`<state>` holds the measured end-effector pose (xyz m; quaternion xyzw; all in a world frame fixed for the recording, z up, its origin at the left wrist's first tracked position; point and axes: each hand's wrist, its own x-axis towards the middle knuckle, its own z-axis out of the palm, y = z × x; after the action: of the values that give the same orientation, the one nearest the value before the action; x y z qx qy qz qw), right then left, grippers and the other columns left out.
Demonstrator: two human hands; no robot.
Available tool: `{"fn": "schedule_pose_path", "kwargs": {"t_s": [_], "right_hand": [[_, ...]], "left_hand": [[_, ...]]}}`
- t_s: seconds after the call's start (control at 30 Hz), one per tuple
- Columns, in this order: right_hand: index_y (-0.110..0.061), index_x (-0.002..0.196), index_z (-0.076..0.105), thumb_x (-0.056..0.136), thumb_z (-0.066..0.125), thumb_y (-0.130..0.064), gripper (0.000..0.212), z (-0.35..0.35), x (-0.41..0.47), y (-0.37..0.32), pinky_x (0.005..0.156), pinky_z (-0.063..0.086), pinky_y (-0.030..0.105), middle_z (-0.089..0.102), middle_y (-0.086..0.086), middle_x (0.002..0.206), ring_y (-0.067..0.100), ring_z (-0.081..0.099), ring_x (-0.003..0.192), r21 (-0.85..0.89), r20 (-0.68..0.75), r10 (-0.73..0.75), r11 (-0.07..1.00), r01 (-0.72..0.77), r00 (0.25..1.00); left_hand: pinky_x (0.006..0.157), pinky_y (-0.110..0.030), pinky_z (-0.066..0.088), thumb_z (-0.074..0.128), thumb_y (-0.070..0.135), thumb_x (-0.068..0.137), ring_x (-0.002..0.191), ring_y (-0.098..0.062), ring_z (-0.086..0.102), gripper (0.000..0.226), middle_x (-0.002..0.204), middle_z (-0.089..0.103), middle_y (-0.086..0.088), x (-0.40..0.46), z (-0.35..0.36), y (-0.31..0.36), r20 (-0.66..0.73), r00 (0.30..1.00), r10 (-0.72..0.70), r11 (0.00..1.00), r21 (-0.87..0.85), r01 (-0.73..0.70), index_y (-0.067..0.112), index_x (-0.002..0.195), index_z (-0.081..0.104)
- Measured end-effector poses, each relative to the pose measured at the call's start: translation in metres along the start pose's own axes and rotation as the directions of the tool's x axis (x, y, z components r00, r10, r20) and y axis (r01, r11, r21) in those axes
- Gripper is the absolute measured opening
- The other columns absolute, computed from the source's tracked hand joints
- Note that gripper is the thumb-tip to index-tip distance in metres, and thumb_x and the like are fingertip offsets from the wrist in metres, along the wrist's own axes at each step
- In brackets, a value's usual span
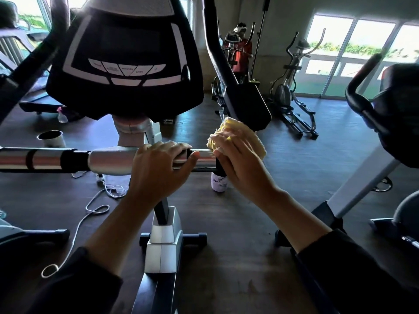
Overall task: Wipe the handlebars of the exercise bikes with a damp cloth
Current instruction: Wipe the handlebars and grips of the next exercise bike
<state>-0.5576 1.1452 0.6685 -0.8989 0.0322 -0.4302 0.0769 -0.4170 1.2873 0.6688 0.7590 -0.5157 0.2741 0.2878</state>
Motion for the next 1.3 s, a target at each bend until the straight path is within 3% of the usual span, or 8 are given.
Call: {"fn": "schedule_pose_path", "kwargs": {"t_s": [0.13, 0.33, 0.43, 0.63, 0.87, 1.0, 1.2, 1.3], "right_hand": [[-0.005, 0.121, 0.059, 0.097, 0.048, -0.021, 0.031, -0.003, 0.007, -0.006, 0.101, 0.043, 0.036, 0.064, 0.008, 0.118, 0.023, 0.057, 0.116, 0.05, 0.069, 0.054, 0.997, -0.057, 0.996], [-0.019, 0.124, 0.057, 0.093, 0.05, -0.045, 0.04, -0.009, 0.036, -0.008, 0.118, 0.024, 0.045, 0.066, -0.007, 0.122, 0.015, 0.063, 0.112, -0.01, 0.346, -0.006, 1.0, 0.01, 0.938], [-0.029, 0.13, 0.053, 0.09, 0.047, -0.055, 0.048, -0.02, 0.039, 0.008, 0.096, 0.05, 0.043, 0.057, -0.011, 0.135, 0.015, 0.059, 0.12, 0.07, 0.439, -0.129, 0.992, 0.11, 0.889], [-0.017, 0.119, 0.052, 0.095, 0.03, -0.05, 0.046, 0.005, 0.047, -0.012, 0.061, 0.054, 0.044, 0.06, -0.002, 0.102, 0.023, 0.064, 0.082, -0.075, 0.422, -0.207, 0.962, 0.261, 0.883], [-0.022, 0.12, 0.048, 0.088, 0.032, -0.054, 0.048, 0.005, 0.056, -0.027, 0.074, 0.05, 0.041, 0.047, -0.012, 0.094, 0.017, 0.057, 0.078, 0.033, 0.51, -0.113, 0.993, 0.111, 0.853], [-0.033, 0.139, 0.04, 0.093, 0.053, -0.029, 0.048, -0.005, 0.072, -0.017, 0.083, 0.041, 0.023, 0.053, -0.007, 0.113, 0.011, 0.053, 0.096, 0.144, 0.72, -0.023, 0.983, -0.116, 0.694], [-0.031, 0.144, 0.037, 0.089, 0.058, -0.043, 0.06, -0.008, 0.074, 0.0, 0.08, 0.038, 0.002, 0.049, -0.026, 0.114, -0.009, 0.054, 0.094, 0.168, 0.694, -0.146, 0.985, 0.039, 0.705], [-0.022, 0.142, 0.038, 0.095, 0.049, -0.045, 0.053, 0.007, 0.073, -0.013, 0.081, 0.047, 0.024, 0.052, -0.012, 0.114, 0.008, 0.058, 0.092, 0.125, 0.645, -0.214, 0.977, 0.175, 0.734]], "left_hand": [[0.084, -0.036, 0.044, 0.041, 0.052, 0.091, 0.088, -0.021, 0.07, 0.05, 0.097, 0.074, -0.001, -0.011, 0.0, -0.009, -0.043, 0.998, 0.047, 0.996, 0.076, -0.044, 0.017, 0.11, 0.07], [0.091, -0.041, 0.041, 0.043, 0.048, 0.095, 0.098, -0.024, 0.065, 0.045, 0.108, 0.07, -0.002, -0.026, -0.005, -0.04, -0.114, 0.988, 0.1, 0.988, 0.132, -0.085, 0.015, 0.114, 0.067], [0.094, -0.041, 0.039, 0.04, 0.05, 0.096, 0.102, -0.024, 0.063, 0.048, 0.11, 0.069, 0.0, -0.031, -0.01, -0.053, -0.125, 0.987, 0.105, 0.984, 0.159, -0.085, 0.015, 0.113, 0.067], [0.098, -0.046, 0.035, 0.042, 0.05, 0.095, 0.108, -0.023, 0.061, 0.046, 0.114, 0.067, 0.001, -0.037, -0.013, -0.071, -0.164, 0.981, 0.099, 0.976, 0.206, -0.065, 0.014, 0.114, 0.065], [0.098, -0.044, 0.036, 0.053, 0.044, 0.093, 0.112, -0.023, 0.058, 0.04, 0.117, 0.065, -0.001, -0.047, -0.018, -0.086, -0.203, 0.977, 0.067, 0.975, 0.222, -0.021, 0.015, 0.119, 0.062], [0.097, -0.042, 0.036, 0.054, 0.044, 0.092, 0.112, -0.023, 0.058, 0.04, 0.118, 0.065, 0.0, -0.047, -0.019, -0.087, -0.187, 0.98, 0.062, 0.978, 0.208, -0.022, 0.016, 0.12, 0.061], [0.098, -0.043, 0.036, 0.051, 0.044, 0.093, 0.113, -0.022, 0.058, 0.041, 0.118, 0.064, 0.002, -0.048, -0.019, -0.086, -0.185, 0.981, 0.057, 0.977, 0.212, -0.017, 0.016, 0.12, 0.062], [0.098, -0.043, 0.035, 0.05, 0.044, 0.093, 0.113, -0.022, 0.057, 0.04, 0.118, 0.064, 0.002, -0.047, -0.017, -0.085, -0.182, 0.982, 0.048, 0.977, 0.213, -0.008, 0.017, 0.12, 0.062]]}}
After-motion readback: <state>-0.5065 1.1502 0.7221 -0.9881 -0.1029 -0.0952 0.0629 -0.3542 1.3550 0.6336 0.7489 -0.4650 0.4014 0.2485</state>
